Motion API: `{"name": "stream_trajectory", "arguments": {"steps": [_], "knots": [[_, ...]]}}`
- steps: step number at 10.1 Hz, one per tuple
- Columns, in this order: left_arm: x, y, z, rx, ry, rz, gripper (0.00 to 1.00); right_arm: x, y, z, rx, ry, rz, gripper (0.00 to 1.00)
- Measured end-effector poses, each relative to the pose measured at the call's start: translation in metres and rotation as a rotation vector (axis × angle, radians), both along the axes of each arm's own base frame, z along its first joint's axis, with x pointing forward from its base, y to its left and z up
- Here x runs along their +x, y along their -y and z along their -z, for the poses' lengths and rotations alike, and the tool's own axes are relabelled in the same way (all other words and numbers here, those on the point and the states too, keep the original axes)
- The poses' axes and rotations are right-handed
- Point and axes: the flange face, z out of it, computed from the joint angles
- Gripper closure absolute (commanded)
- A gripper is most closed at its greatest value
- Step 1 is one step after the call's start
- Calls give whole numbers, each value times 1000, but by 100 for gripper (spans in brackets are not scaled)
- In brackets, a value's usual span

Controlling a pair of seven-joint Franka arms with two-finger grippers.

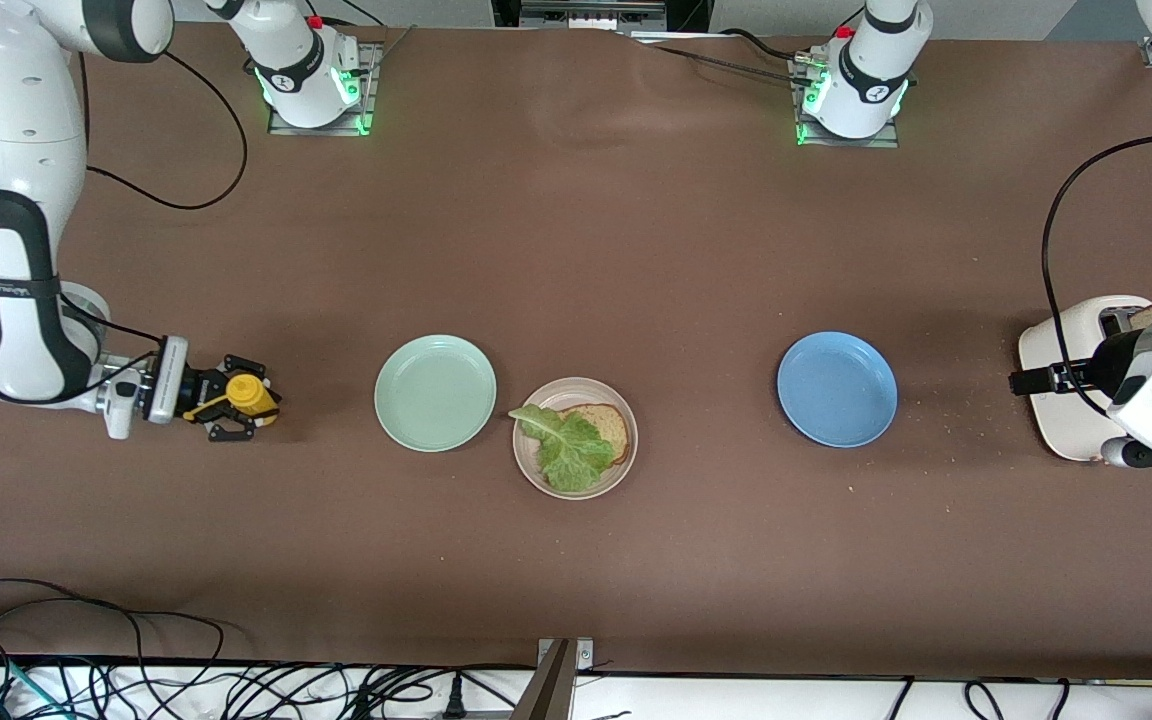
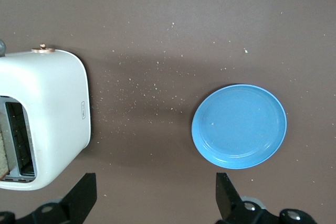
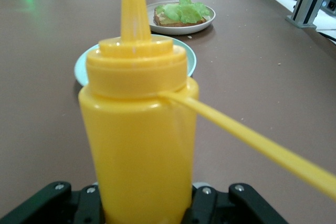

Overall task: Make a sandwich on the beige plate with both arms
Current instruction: 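Carry the yellow bottle with the right gripper over the lettuce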

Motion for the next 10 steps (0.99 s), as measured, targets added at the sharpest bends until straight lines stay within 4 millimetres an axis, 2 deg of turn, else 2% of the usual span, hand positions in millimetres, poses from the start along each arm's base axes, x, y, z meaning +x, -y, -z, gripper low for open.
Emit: {"name": "stream_trajectory", "arguments": {"steps": [4,7,8,10], "knots": [[0,0,0,0,0,0,0,31,-88,-55,-214,-60,30,100],[0,0,0,0,0,0,0,49,-165,-102,-419,-101,56,100],[0,0,0,0,-1,-1,0,51,-191,-113,-491,-105,69,100],[-1,-1,1,0,-8,-2,0,46,-246,-121,-624,-67,92,100]]}}
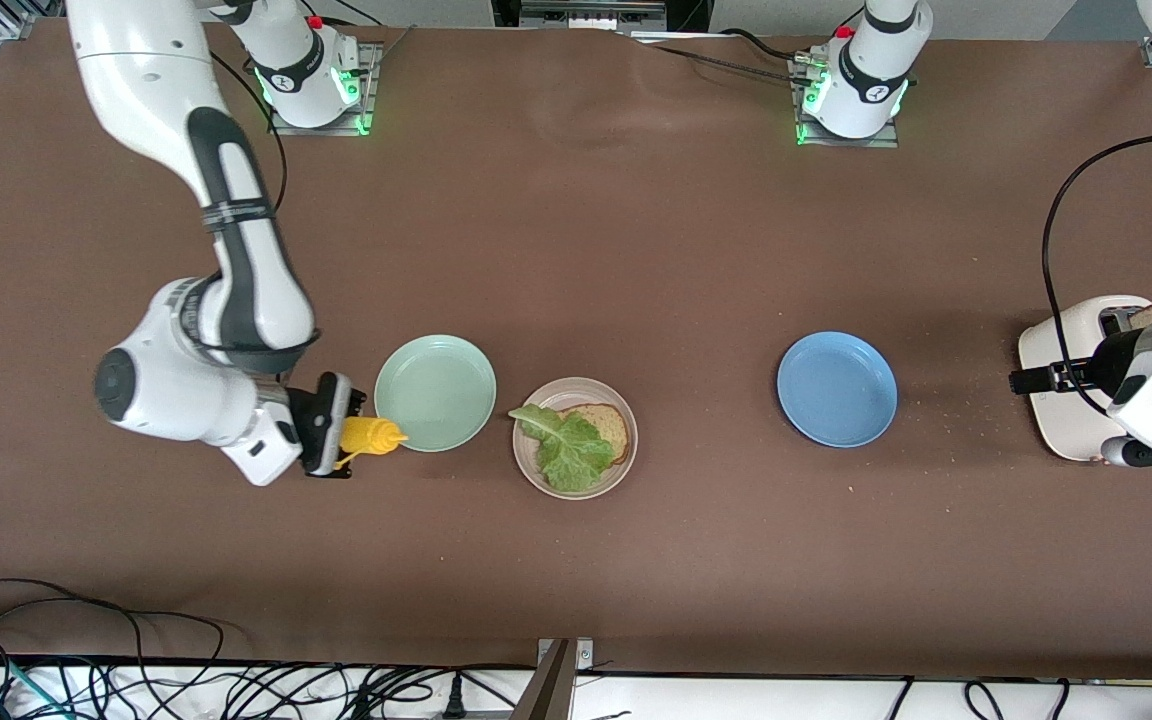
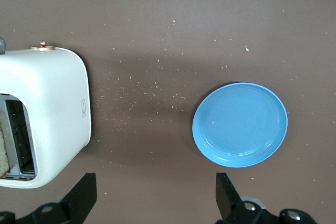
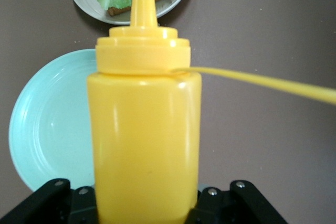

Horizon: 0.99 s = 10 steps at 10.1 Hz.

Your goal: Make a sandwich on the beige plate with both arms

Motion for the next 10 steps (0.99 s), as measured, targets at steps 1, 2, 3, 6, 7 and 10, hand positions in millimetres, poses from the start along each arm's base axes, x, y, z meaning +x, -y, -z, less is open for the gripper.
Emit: {"name": "stream_trajectory", "arguments": {"steps": [1,2,3,6,7,10], "knots": [[0,-1,0,0,-2,-1,0,-6,-27,0,-68,9,10,100],[-1,-2,0,0,-3,-3,0,-14,-52,2,-139,14,28,100],[-1,-3,0,1,-4,-5,0,-23,-78,3,-203,26,51,100],[-2,-19,0,16,-5,-30,0,-51,-139,19,-372,86,82,100],[-4,-35,0,50,-8,-47,0,-61,-158,28,-429,113,86,100],[-15,-95,-4,149,-38,14,0,-93,-204,57,-556,186,76,100]]}}
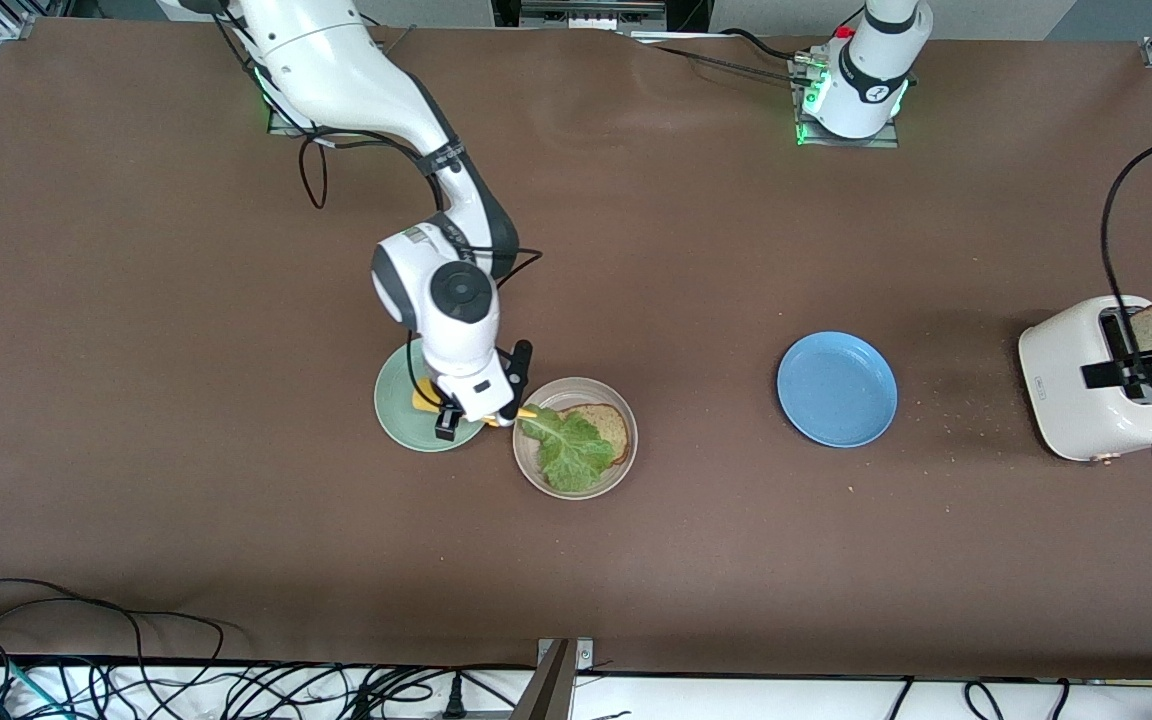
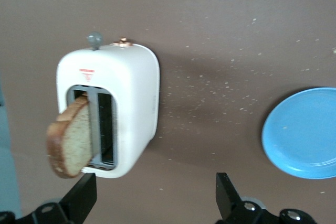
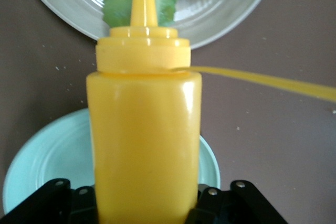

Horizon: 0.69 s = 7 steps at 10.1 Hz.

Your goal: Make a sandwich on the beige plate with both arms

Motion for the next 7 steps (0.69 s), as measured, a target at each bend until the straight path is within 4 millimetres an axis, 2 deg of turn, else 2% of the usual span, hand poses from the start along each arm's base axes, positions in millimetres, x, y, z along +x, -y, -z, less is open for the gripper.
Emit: {"name": "stream_trajectory", "arguments": {"steps": [1,2,3,4,6,7], "knots": [[-7,-30,1,-15,-13,24,0,-6,-7,9,-23,8,-5,100],[-16,-64,4,-31,-19,36,0,-8,-8,15,-34,10,-5,100],[-23,-90,8,-43,-21,51,0,-7,-6,16,-38,11,-3,100],[-28,-106,15,-55,-29,63,0,-5,-4,15,-40,15,-1,100],[-32,-117,42,-63,-29,80,0,0,0,7,-42,23,9,100],[-35,-123,56,-62,-22,77,0,6,7,-10,-52,24,32,100]]}}
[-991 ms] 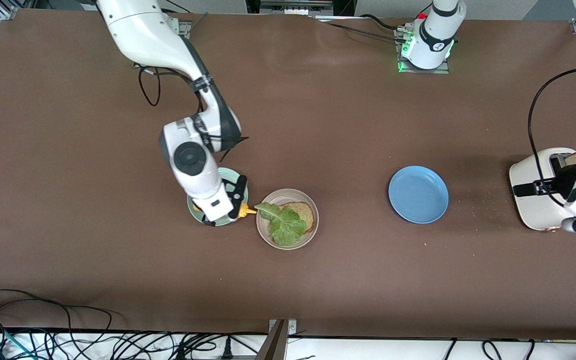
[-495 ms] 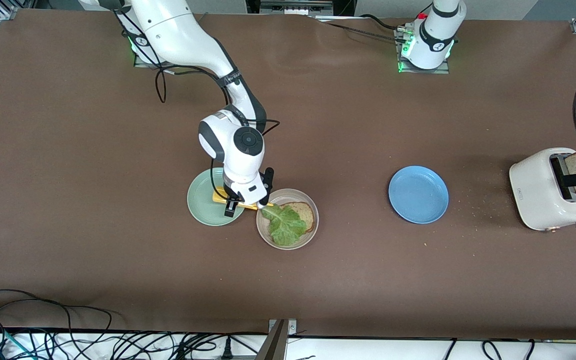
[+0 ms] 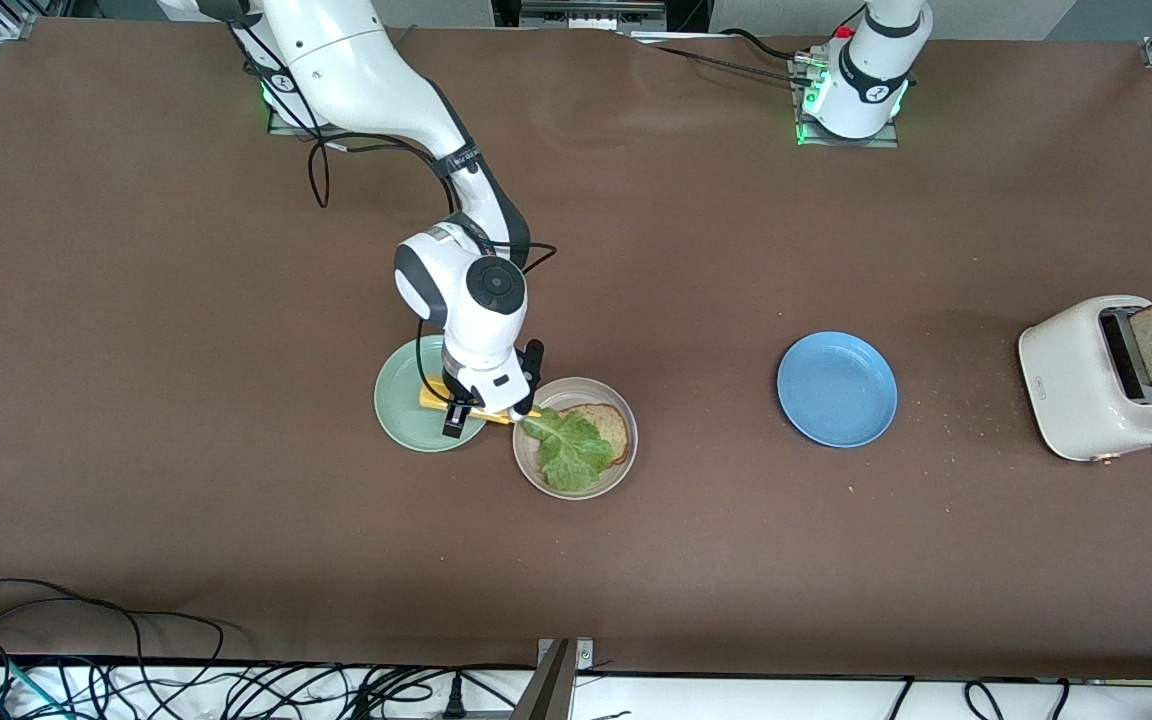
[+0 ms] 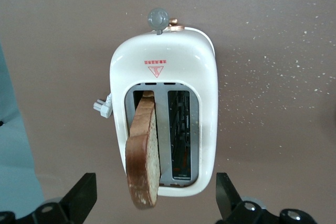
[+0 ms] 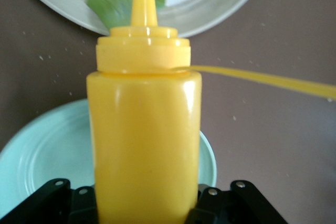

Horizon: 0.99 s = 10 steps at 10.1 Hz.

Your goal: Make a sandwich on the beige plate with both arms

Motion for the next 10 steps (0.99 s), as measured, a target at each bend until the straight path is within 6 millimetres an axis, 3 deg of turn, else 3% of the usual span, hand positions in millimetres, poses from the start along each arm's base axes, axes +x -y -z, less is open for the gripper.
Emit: {"name": "stream_trajectory", "arguments": {"steps": [2,4,5,6,8,9,10], "knots": [[-10,-16,22,2,26,-4,0,24,32,-71,44,-18,105,100],[-23,-26,36,1,42,-9,11,49,100,-146,194,-94,163,100],[-30,-32,42,1,48,-12,21,56,142,-171,268,-150,184,100],[-34,-36,45,-1,49,-15,41,62,185,-187,349,-205,184,100],[-36,-36,46,-4,47,-14,85,72,265,-190,520,-300,152,100],[-36,-35,45,-4,49,-13,100,74,303,-184,603,-334,120,100],[-35,-35,44,-5,49,-12,100,73,339,-178,688,-364,79,100]]}}
